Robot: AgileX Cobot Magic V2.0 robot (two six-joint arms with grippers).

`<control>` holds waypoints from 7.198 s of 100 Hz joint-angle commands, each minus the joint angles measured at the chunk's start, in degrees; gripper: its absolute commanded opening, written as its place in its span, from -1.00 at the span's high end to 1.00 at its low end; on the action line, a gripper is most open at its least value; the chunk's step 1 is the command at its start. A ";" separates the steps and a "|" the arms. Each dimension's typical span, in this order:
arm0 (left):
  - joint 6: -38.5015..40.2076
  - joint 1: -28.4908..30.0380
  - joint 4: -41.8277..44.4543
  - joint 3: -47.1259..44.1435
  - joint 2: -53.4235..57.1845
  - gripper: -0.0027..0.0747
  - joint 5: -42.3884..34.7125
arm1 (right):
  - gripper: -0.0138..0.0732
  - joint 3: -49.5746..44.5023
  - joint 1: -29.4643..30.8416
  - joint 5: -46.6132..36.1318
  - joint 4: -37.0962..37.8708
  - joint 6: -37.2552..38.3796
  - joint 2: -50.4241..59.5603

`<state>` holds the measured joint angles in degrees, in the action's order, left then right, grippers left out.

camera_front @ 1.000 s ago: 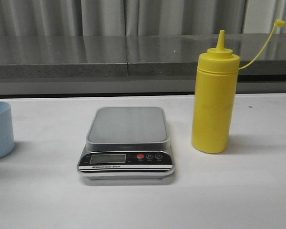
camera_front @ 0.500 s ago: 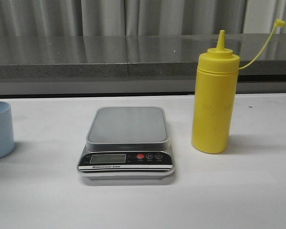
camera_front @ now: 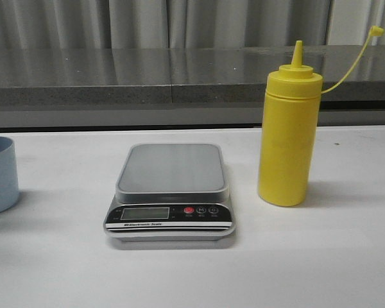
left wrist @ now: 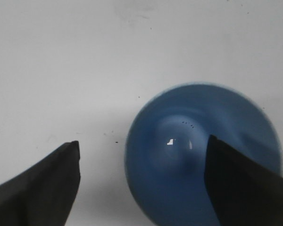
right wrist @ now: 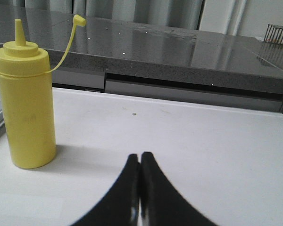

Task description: Pour seasoning into cup on scale with both arms

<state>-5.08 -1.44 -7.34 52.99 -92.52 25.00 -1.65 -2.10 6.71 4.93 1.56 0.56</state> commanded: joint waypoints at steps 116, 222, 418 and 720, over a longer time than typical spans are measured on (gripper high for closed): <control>0.02 -4.15 -8.33 20.54 2.38 0.98 17.05 | 0.84 0.01 0.38 -4.68 0.16 -0.38 0.80; 0.22 -27.85 -4.12 42.22 -17.94 0.98 20.49 | 0.84 0.01 0.38 -4.68 0.16 -0.38 0.80; 0.35 -5.11 -3.78 -2.44 33.06 -0.21 -2.59 | 0.84 0.01 0.38 -4.68 0.16 -0.38 0.80; 0.35 -1.56 -3.45 -31.74 80.59 0.98 -11.75 | 0.84 32.86 -2.92 -9.97 -3.55 0.04 -56.54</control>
<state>-5.08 -3.16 -10.03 19.86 -11.50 18.00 29.01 -4.26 4.39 1.81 1.67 -53.87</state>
